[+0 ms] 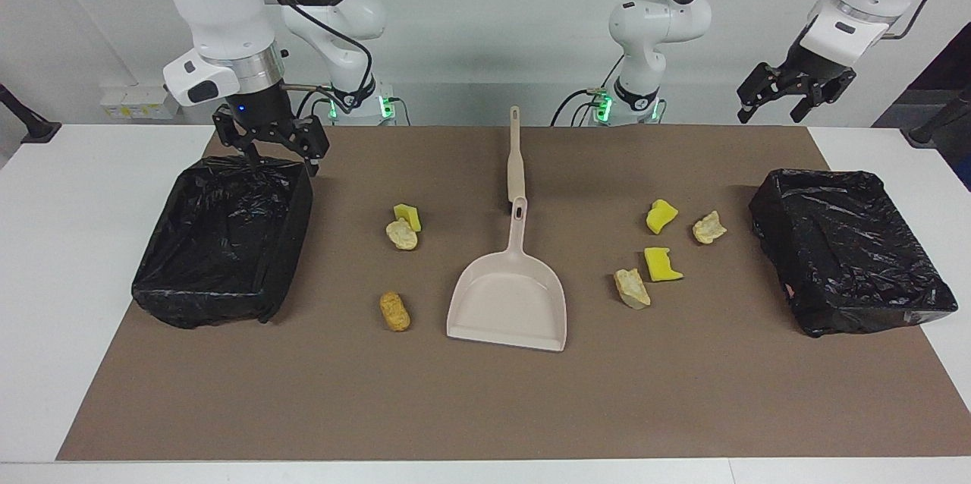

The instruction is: Sweep and dump trash in bin

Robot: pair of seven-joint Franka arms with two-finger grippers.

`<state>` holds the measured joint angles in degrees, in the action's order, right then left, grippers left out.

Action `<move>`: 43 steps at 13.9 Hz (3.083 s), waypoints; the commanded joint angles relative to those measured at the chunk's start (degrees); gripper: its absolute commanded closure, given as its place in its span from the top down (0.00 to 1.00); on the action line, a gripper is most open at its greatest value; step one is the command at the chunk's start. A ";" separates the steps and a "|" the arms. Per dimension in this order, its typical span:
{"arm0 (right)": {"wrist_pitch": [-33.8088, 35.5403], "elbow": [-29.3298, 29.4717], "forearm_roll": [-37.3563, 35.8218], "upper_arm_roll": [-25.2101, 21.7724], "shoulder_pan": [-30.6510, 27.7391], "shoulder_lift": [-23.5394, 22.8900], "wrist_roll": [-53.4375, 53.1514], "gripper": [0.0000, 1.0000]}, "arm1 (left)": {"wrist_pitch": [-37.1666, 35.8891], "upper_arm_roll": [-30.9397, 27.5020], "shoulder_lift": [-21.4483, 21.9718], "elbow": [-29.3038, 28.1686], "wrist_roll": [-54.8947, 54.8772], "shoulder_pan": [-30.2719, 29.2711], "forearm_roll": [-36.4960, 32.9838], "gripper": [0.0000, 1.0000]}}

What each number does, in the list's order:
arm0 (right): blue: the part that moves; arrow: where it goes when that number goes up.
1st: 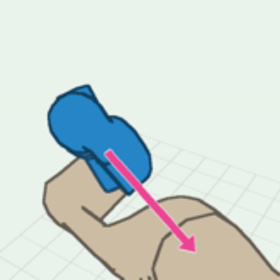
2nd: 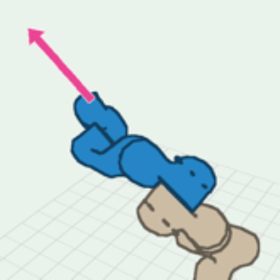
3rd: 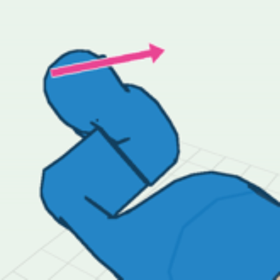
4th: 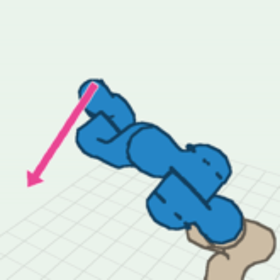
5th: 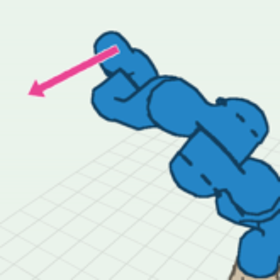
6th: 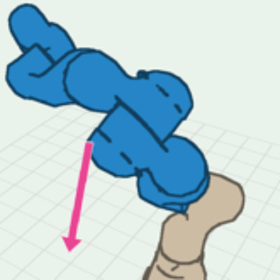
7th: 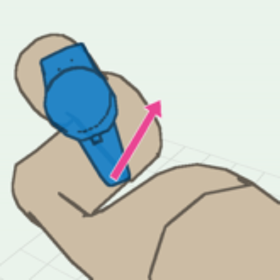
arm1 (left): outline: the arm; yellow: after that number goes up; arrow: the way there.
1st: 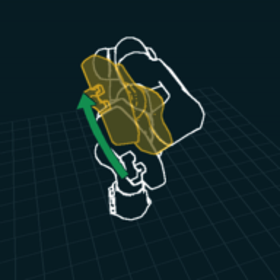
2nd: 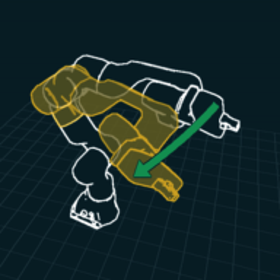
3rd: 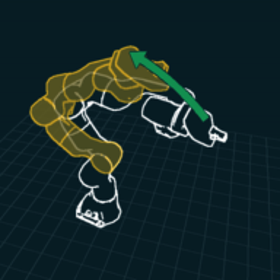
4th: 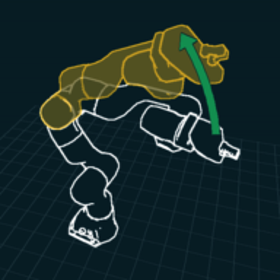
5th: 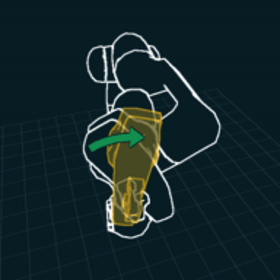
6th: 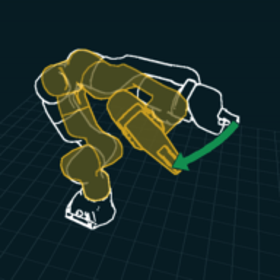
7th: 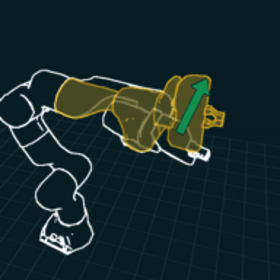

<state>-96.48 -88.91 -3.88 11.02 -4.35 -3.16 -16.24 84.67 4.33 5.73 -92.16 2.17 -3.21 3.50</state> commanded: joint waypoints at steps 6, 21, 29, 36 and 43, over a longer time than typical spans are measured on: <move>0.94 -0.13 0.37 0.40 -0.48 0.44 -0.99 1.00 | 1.64 -0.55 2.00 -2.59 0.20 0.75 0.19 1.00; 1.03 -0.30 0.37 0.49 -0.48 0.53 -0.81 1.00 | 4.18 -0.38 1.57 -2.67 0.73 1.45 0.19 1.00; 0.24 -0.30 0.37 0.40 -1.63 0.44 -1.07 1.00 | 9.90 0.15 -0.89 -2.50 2.92 4.44 0.19 1.00; -9.94 -1.97 0.19 0.93 0.39 -2.63 -5.62 1.00 | 11.57 0.68 -0.02 -8.99 18.54 16.55 0.19 1.00; -17.24 1.44 -6.39 0.75 13.04 -15.27 -22.04 1.00 | 21.93 0.77 10.95 -30.86 29.11 31.40 0.54 1.00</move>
<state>-112.02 -90.49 -7.62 11.76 6.47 -13.88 -33.46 101.91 6.21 9.59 -112.69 29.59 24.00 3.59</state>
